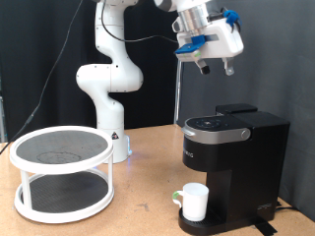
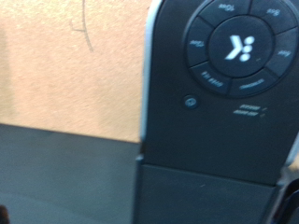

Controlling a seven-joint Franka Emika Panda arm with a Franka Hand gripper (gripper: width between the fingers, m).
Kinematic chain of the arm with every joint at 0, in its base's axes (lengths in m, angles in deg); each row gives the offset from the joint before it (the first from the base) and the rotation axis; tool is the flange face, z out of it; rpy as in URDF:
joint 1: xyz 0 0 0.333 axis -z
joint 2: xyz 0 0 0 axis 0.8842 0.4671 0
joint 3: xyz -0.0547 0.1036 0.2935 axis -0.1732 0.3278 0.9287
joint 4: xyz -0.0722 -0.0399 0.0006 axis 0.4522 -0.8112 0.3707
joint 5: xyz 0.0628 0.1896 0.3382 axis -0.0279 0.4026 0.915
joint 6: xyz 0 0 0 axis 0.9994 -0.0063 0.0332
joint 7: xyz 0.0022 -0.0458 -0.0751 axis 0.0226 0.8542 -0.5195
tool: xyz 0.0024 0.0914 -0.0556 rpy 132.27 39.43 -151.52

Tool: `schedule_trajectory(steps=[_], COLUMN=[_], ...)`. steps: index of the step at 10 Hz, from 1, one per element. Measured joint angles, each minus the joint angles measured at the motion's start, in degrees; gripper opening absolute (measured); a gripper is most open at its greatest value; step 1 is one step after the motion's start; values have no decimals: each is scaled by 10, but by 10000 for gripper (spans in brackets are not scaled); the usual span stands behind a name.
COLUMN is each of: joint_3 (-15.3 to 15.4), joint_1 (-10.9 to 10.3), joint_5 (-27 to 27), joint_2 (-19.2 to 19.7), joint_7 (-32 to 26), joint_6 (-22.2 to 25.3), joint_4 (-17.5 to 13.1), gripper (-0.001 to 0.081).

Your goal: Make a cup of coffee with the keurig machine

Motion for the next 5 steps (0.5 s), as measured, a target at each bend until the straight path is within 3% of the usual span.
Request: schedule_trajectory(steps=[5], joint_3=[16], joint_1=[0], joint_5=[-22], joint_2=[25], joint_7=[38], joint_6=[11], joint_4=[-10], gripper=[734])
